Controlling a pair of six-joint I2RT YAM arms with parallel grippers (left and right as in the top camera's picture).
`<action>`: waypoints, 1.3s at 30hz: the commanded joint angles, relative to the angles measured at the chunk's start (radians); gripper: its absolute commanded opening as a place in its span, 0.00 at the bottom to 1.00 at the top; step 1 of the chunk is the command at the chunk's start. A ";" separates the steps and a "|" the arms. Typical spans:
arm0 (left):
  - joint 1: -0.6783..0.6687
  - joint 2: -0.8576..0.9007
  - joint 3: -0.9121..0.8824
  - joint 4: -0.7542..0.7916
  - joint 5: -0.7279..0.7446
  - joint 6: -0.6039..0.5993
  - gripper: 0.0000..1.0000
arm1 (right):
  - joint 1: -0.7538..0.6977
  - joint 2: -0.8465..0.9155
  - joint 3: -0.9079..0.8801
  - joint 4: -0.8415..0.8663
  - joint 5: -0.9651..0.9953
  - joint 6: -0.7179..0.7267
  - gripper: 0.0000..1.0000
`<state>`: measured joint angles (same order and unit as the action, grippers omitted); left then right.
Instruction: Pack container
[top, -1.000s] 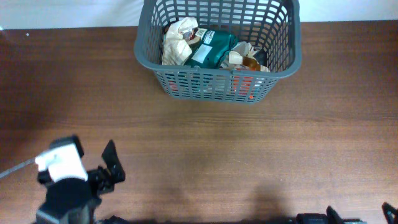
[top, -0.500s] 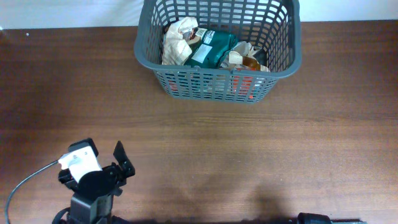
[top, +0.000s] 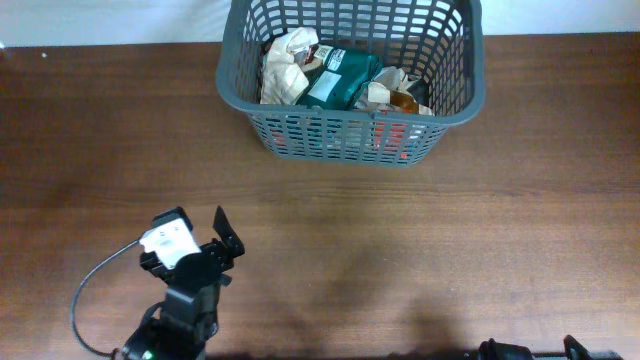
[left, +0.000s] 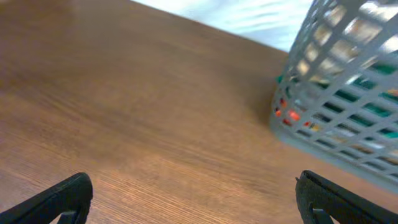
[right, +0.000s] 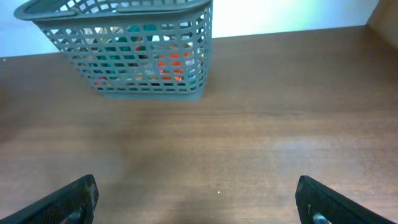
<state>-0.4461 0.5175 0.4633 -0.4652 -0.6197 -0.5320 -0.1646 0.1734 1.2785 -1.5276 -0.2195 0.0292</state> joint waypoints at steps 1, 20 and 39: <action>-0.005 0.081 -0.080 0.094 -0.060 -0.006 0.99 | -0.029 -0.004 -0.087 0.045 -0.014 0.028 0.99; 0.002 0.365 -0.105 0.169 -0.118 -0.006 0.99 | -0.045 -0.004 -0.226 0.185 -0.013 0.039 0.99; 0.002 0.365 -0.105 0.169 -0.118 -0.006 0.99 | -0.045 -0.004 -0.226 0.178 -0.013 0.039 0.99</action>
<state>-0.4458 0.8772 0.3756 -0.2981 -0.7155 -0.5327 -0.2024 0.1738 1.0534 -1.3525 -0.2245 0.0559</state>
